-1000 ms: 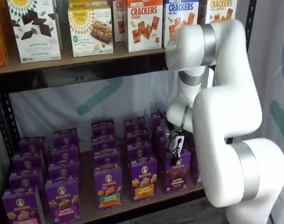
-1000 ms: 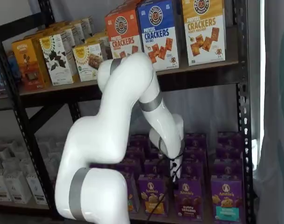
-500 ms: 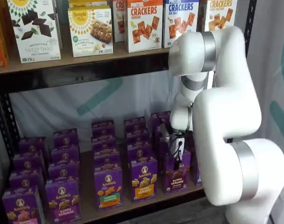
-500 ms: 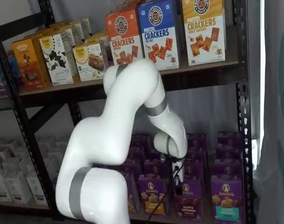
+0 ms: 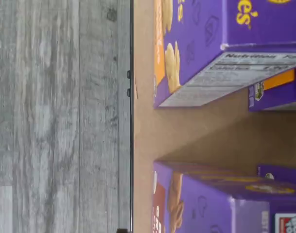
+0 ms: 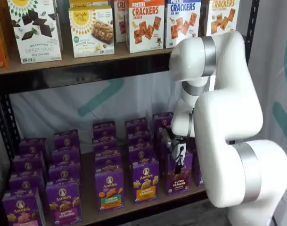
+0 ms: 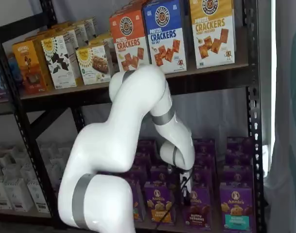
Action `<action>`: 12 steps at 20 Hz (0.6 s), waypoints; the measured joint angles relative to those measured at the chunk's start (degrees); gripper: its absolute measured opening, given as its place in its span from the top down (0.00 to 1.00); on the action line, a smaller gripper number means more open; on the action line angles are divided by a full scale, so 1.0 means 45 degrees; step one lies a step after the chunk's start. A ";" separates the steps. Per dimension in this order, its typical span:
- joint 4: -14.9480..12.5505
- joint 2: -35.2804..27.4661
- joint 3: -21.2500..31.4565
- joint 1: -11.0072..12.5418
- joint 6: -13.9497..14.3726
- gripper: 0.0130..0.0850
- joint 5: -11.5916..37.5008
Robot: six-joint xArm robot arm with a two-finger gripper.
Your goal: Pick up the purple box with a brown patch in the center, on the bottom shelf, the fifth box from the left
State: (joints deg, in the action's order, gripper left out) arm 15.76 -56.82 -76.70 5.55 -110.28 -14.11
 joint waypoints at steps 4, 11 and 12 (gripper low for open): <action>0.0050 -0.0027 -0.0087 0.0002 -0.0041 0.06 -0.0080; -0.0077 0.0026 -0.0124 0.0053 0.0042 0.28 -0.0170; -0.0135 0.0036 -0.0121 0.0060 0.0089 0.33 -0.0188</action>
State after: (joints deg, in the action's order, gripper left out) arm 15.15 -56.65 -77.24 5.82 -109.88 -14.95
